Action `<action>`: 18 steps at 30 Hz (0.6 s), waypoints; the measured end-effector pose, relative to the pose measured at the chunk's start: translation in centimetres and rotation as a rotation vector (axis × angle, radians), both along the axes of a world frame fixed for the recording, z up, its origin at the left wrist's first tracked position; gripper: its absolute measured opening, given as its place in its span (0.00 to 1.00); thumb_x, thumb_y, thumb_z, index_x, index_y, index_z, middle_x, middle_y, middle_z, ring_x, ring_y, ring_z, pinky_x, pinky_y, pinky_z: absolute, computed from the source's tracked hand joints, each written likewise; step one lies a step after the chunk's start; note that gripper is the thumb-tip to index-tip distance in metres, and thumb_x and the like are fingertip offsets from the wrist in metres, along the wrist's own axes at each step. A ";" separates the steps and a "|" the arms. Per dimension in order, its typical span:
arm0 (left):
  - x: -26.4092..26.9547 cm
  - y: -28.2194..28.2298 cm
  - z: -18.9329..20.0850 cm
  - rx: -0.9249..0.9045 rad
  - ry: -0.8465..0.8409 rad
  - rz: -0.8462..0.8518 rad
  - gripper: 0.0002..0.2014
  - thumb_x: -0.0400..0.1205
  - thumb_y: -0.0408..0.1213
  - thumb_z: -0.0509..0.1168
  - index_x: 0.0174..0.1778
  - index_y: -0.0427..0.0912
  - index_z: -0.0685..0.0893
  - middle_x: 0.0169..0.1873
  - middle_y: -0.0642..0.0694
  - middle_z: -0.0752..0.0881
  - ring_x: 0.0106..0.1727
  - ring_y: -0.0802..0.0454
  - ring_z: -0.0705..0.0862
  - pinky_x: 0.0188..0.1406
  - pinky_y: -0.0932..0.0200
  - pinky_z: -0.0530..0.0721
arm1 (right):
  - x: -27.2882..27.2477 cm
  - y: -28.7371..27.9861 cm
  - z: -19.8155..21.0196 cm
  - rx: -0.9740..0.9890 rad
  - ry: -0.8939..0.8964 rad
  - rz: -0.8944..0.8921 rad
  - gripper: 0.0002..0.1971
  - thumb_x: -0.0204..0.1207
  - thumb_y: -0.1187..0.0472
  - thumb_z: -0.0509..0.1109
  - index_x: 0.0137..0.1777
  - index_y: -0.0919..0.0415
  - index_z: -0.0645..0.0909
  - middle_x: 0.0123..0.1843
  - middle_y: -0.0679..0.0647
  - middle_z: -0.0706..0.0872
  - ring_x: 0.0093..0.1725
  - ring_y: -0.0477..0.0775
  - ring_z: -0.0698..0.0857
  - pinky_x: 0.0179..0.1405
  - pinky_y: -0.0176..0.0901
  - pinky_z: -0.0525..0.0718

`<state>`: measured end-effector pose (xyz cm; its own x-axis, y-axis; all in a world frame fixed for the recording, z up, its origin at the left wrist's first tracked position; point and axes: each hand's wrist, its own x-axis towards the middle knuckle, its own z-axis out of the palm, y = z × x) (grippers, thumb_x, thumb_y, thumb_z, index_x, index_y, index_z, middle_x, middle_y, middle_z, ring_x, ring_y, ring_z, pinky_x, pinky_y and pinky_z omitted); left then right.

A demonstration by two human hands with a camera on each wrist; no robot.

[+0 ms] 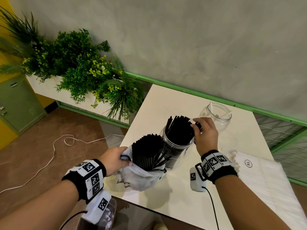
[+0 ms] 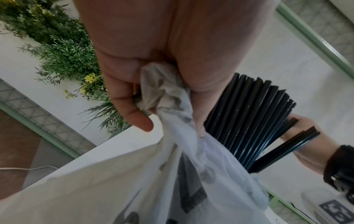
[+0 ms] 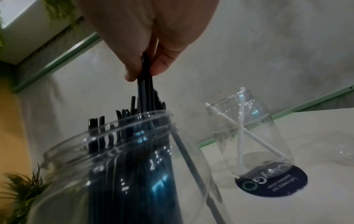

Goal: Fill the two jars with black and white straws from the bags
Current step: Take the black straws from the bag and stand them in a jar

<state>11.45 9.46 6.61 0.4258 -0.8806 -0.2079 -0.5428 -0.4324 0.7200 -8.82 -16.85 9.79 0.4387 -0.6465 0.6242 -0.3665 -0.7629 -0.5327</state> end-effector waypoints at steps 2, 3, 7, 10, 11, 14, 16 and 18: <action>0.0 0.0 0.0 0.002 0.000 0.000 0.11 0.74 0.39 0.73 0.51 0.47 0.84 0.45 0.51 0.89 0.49 0.54 0.85 0.52 0.53 0.83 | -0.2 -0.3 0.1 -0.027 0.036 -0.009 0.08 0.75 0.72 0.71 0.53 0.66 0.86 0.52 0.60 0.86 0.53 0.60 0.80 0.55 0.56 0.83; 0.1 0.0 -0.1 0.002 0.000 0.001 0.11 0.74 0.40 0.73 0.51 0.48 0.84 0.45 0.51 0.89 0.49 0.54 0.85 0.52 0.52 0.83 | -0.3 -0.2 -0.2 -0.040 0.066 0.000 0.09 0.75 0.72 0.71 0.54 0.66 0.86 0.54 0.59 0.87 0.55 0.61 0.80 0.57 0.58 0.82; 0.1 -0.1 -0.2 -0.001 -0.007 -0.006 0.11 0.74 0.41 0.73 0.50 0.49 0.84 0.45 0.53 0.89 0.49 0.55 0.85 0.52 0.52 0.83 | -1.1 1.3 -1.5 0.019 0.183 0.072 0.20 0.83 0.67 0.63 0.75 0.62 0.72 0.80 0.53 0.69 0.76 0.46 0.66 0.78 0.31 0.59; 0.1 -0.2 -0.2 -0.017 -0.010 -0.008 0.09 0.74 0.39 0.73 0.48 0.48 0.84 0.43 0.53 0.88 0.49 0.55 0.85 0.50 0.54 0.82 | -1.2 1.7 -1.9 0.106 0.346 0.127 0.24 0.86 0.59 0.58 0.80 0.61 0.64 0.84 0.49 0.57 0.82 0.48 0.59 0.78 0.27 0.50; 0.1 -0.2 -0.2 -0.021 -0.010 -0.009 0.08 0.73 0.39 0.73 0.47 0.49 0.84 0.42 0.52 0.88 0.48 0.54 0.85 0.50 0.54 0.82 | -1.1 1.6 -1.9 0.085 0.366 0.126 0.23 0.86 0.58 0.58 0.80 0.61 0.65 0.85 0.50 0.57 0.82 0.51 0.59 0.80 0.34 0.53; 0.2 -0.1 -0.3 -0.019 -0.004 -0.012 0.08 0.73 0.40 0.73 0.47 0.49 0.84 0.42 0.53 0.88 0.48 0.55 0.85 0.51 0.51 0.83 | 0.1 1.1 -1.1 0.084 0.356 0.100 0.27 0.85 0.54 0.59 0.82 0.59 0.60 0.86 0.50 0.54 0.84 0.51 0.54 0.81 0.45 0.55; 0.3 0.0 -0.4 -0.014 0.002 -0.010 0.09 0.73 0.41 0.73 0.47 0.50 0.84 0.42 0.53 0.89 0.48 0.55 0.86 0.51 0.49 0.83 | 1.3 0.7 -0.5 0.139 0.493 0.107 0.30 0.85 0.48 0.58 0.83 0.57 0.56 0.86 0.50 0.54 0.84 0.52 0.51 0.83 0.45 0.51; 0.4 0.0 -0.4 -0.013 0.004 -0.007 0.09 0.72 0.42 0.73 0.46 0.50 0.84 0.42 0.52 0.89 0.48 0.55 0.86 0.51 0.49 0.83 | 2.3 0.4 -0.2 0.122 0.609 0.129 0.30 0.85 0.46 0.55 0.83 0.57 0.57 0.85 0.51 0.56 0.84 0.53 0.51 0.83 0.47 0.49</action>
<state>11.83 9.42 6.26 0.4192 -0.8860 -0.1980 -0.5428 -0.4194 0.7276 -6.52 -16.48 9.61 0.7712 -0.6154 0.1627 -0.5404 -0.7680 -0.3436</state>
